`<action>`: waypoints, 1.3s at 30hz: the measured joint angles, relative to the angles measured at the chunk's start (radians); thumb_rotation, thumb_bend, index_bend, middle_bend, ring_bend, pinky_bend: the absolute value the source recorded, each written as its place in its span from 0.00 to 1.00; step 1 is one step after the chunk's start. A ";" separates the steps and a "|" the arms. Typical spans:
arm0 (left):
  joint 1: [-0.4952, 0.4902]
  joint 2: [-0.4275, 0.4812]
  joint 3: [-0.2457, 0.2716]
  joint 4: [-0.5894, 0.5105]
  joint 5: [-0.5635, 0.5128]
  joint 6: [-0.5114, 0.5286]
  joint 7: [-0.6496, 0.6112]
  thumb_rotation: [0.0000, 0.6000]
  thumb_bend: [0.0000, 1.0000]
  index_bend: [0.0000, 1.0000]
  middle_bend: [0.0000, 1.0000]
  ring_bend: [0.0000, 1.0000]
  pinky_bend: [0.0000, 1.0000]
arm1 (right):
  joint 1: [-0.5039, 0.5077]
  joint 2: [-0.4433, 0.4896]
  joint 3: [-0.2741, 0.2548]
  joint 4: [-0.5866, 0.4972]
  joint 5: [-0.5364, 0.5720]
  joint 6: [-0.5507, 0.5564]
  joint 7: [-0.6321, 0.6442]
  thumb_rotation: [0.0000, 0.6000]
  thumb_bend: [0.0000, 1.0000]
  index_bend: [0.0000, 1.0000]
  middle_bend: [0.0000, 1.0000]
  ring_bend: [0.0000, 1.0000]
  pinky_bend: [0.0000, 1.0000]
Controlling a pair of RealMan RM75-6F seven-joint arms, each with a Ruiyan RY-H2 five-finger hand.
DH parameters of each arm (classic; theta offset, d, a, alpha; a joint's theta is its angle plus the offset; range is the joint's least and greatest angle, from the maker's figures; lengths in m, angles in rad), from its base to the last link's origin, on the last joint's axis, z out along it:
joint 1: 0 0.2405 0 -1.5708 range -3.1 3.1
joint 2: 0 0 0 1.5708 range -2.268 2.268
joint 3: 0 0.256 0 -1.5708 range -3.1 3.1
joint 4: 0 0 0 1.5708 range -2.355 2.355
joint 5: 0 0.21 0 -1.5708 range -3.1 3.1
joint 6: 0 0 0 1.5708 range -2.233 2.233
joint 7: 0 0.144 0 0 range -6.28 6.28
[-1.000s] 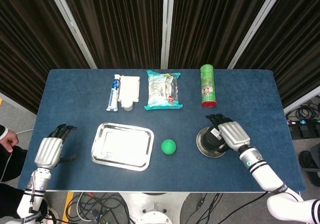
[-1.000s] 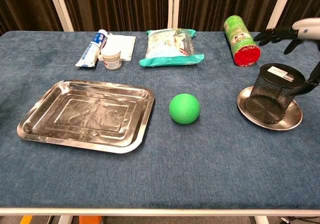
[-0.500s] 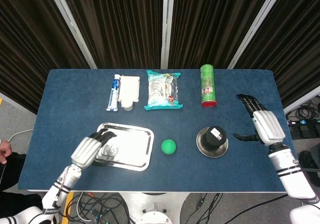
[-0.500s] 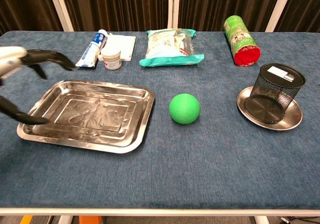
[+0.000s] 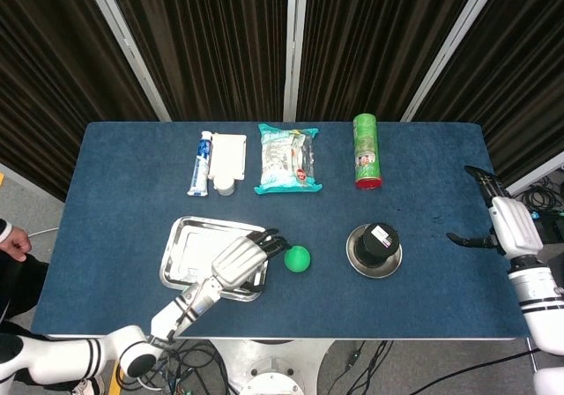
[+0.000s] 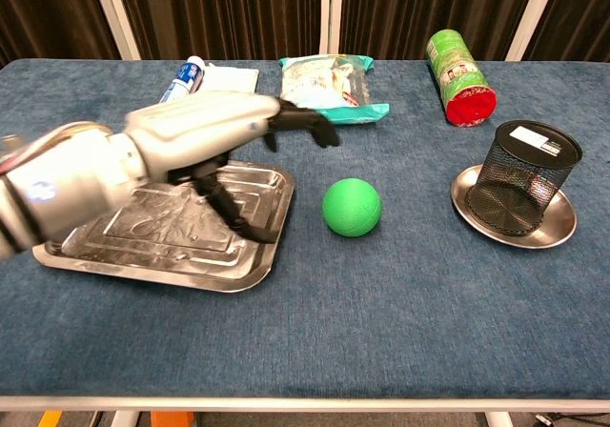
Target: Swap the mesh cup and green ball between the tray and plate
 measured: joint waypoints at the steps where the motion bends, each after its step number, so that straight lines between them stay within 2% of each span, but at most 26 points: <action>1: -0.012 -0.012 -0.008 0.011 -0.013 -0.010 0.009 1.00 0.05 0.18 0.18 0.11 0.32 | -0.005 -0.001 0.000 0.007 -0.002 0.002 0.010 1.00 0.00 0.00 0.05 0.00 0.15; 9: -0.111 -0.097 -0.041 0.104 -0.111 -0.099 0.031 1.00 0.05 0.17 0.18 0.11 0.32 | -0.045 -0.004 -0.001 0.056 -0.029 0.019 0.082 1.00 0.00 0.00 0.05 0.00 0.15; 21: -0.178 -0.148 -0.036 0.185 -0.138 -0.119 -0.020 1.00 0.06 0.17 0.18 0.11 0.38 | -0.067 -0.003 0.004 0.074 -0.054 0.018 0.123 1.00 0.00 0.00 0.05 0.00 0.15; 30: -0.215 -0.177 -0.027 0.247 -0.143 -0.127 -0.057 1.00 0.12 0.22 0.26 0.20 0.52 | -0.077 -0.008 0.009 0.092 -0.070 0.020 0.150 1.00 0.00 0.00 0.05 0.00 0.15; 35: -0.220 -0.190 -0.015 0.267 -0.151 -0.120 -0.061 1.00 0.18 0.32 0.32 0.29 0.62 | -0.084 -0.008 0.013 0.100 -0.075 0.025 0.163 1.00 0.00 0.00 0.05 0.00 0.15; 39: -0.221 -0.198 -0.002 0.276 -0.147 -0.108 -0.070 1.00 0.21 0.38 0.34 0.33 0.66 | -0.086 -0.008 0.015 0.102 -0.075 0.022 0.165 1.00 0.00 0.00 0.05 0.00 0.15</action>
